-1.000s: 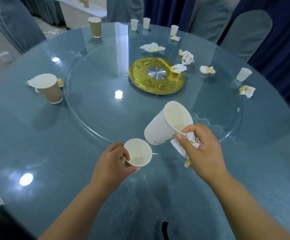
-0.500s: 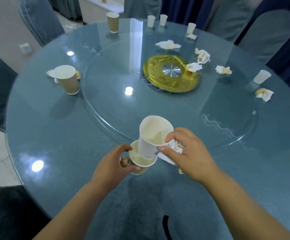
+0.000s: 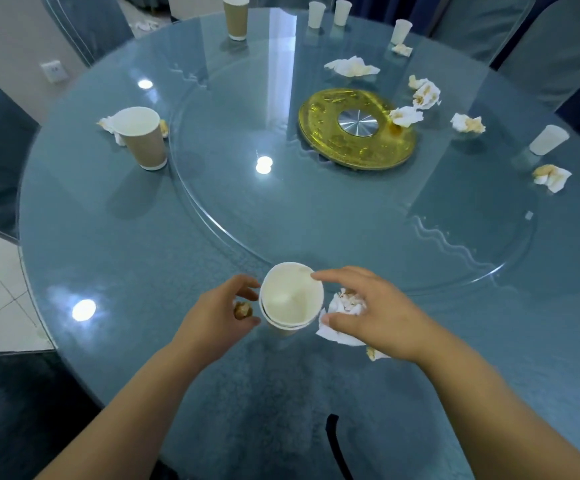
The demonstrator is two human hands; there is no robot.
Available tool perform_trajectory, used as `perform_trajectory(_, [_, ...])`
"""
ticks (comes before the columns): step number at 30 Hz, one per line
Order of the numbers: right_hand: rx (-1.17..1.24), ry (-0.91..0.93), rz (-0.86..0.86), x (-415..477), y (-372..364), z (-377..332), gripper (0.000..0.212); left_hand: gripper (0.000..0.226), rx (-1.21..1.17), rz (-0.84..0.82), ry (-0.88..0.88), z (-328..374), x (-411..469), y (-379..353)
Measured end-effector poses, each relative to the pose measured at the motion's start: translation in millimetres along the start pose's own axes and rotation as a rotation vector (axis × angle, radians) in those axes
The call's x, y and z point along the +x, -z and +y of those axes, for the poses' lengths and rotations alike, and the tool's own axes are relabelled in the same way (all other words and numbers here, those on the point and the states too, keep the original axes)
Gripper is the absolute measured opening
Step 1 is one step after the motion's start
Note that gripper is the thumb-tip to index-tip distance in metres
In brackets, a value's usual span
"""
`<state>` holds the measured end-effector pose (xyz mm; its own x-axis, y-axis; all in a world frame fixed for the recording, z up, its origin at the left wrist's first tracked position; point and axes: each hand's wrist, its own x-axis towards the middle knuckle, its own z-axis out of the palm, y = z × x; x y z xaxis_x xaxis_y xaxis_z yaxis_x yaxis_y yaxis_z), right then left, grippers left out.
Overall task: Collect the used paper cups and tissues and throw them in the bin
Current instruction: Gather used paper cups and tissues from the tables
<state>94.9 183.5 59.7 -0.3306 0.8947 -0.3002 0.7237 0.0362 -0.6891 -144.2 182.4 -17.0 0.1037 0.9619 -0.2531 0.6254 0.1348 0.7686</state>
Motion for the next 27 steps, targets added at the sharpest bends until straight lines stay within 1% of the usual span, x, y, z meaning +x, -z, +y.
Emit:
perform_trajectory(2, [0.069,-0.029,0.041,4.6,8.8,-3.4,0.048,0.033,0.033,0.043,0.021,-3.6,5.1,9.0])
perform_trajectory(4, [0.164,-0.062,0.123,13.5,17.7,-5.4,0.038,0.021,0.048,0.110,0.065,-4.0,13.3,20.3])
perform_trajectory(6, [0.243,-0.085,0.220,27.0,24.6,-10.6,0.024,0.017,0.016,0.191,0.103,-3.1,25.6,33.9])
perform_trajectory(8, [0.236,-0.091,0.293,46.5,28.5,-20.1,0.014,0.015,-0.006,0.301,0.122,-1.5,43.4,51.4])
perform_trajectory(11, [0.236,-0.094,0.316,82.0,29.2,-40.2,0.008,0.012,-0.028,0.467,0.145,2.7,79.6,81.4])
perform_trajectory(13, [0.226,-0.103,0.298,106.9,27.3,-53.4,0.008,0.007,-0.039,0.529,0.145,4.8,106.3,101.5])
perform_trajectory(14, [0.212,-0.104,0.291,118.8,26.1,-59.1,0.009,0.008,-0.044,0.545,0.154,4.5,119.5,110.7])
perform_trajectory(16, [0.187,-0.106,0.275,140.7,24.9,-69.0,0.010,0.022,-0.024,0.584,0.159,1.7,145.4,129.0])
perform_trajectory(19, [0.193,-0.104,0.244,167.3,24.3,-75.9,0.011,0.037,0.101,0.647,0.165,-3.9,176.7,157.5])
perform_trajectory(22, [0.177,-0.096,0.237,186.3,23.6,-73.3,0.009,0.051,0.178,0.632,0.187,-12.6,202.1,178.0])
perform_trajectory(25, [0.151,-0.103,0.235,198.8,21.0,-63.6,0.009,0.059,0.282,0.531,0.225,-22.4,224.3,187.4])
perform_trajectory(27, [0.135,-0.114,0.226,202.2,19.7,-56.4,0.008,0.059,0.370,0.444,0.277,-33.3,235.5,188.2])
